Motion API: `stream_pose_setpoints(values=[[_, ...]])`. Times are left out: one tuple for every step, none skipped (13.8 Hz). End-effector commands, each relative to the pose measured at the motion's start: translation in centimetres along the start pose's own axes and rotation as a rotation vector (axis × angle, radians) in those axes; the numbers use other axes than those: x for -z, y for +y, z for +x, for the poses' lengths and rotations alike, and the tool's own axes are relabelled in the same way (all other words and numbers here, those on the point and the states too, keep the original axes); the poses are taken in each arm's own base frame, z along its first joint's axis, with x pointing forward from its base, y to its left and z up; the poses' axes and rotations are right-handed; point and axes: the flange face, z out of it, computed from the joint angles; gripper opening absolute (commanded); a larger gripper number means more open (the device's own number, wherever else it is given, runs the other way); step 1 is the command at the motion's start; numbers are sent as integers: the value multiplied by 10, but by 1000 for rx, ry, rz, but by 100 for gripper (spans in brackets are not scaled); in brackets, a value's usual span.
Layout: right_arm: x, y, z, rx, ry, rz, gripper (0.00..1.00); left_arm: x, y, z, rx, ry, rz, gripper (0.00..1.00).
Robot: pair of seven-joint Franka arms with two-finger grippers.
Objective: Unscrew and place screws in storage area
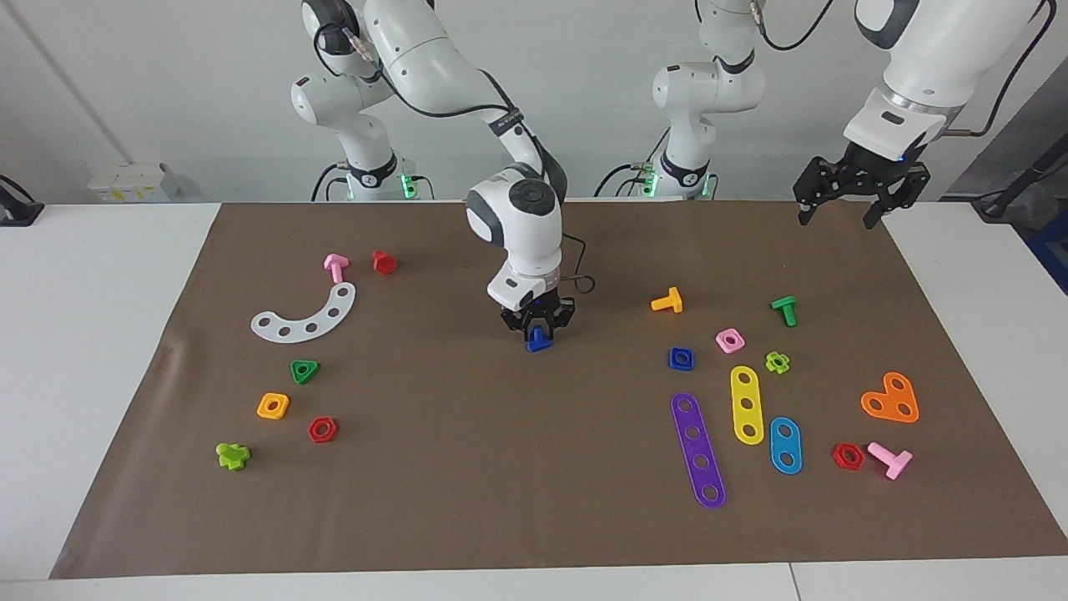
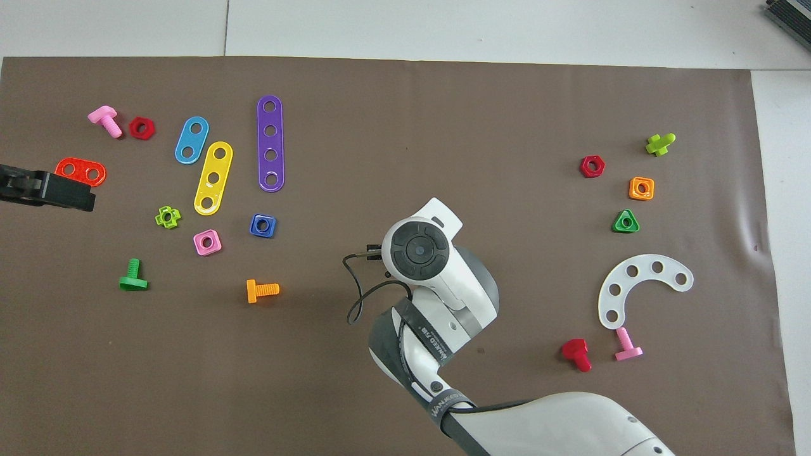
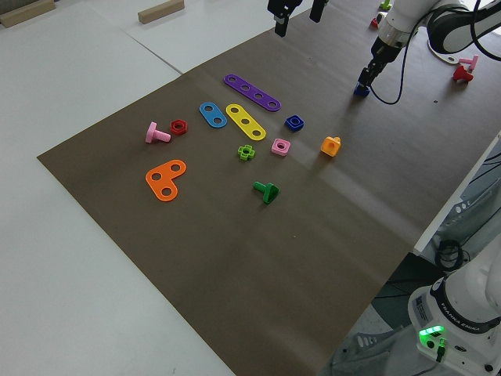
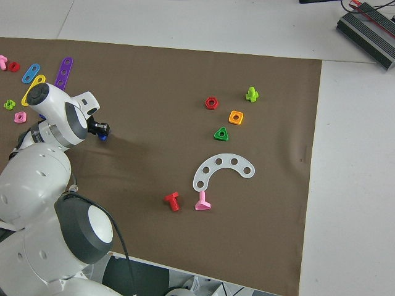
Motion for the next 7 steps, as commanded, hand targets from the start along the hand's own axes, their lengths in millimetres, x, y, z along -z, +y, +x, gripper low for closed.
stream_pose_setpoints(values=[[9,1,-1,-20,27,-3,49,2,-2,-6,2,-4,-15,100],[10,0,0,-19,30,-2,49,2,-1,-6,0,-5,-15,100],[10,1,1,-14,36,-4,49,2,-2,-6,2,-5,-15,100],[11,1,1,-9,40,-8,49,2,-1,-6,0,-5,-15,100],[10,1,1,-7,41,-9,45,2,-1,-6,0,-5,-15,100],[10,2,0,-8,39,-11,44,2,-2,-6,2,-4,-15,100],[10,2,-1,-7,36,-13,43,2,-1,-6,0,-4,-15,100]])
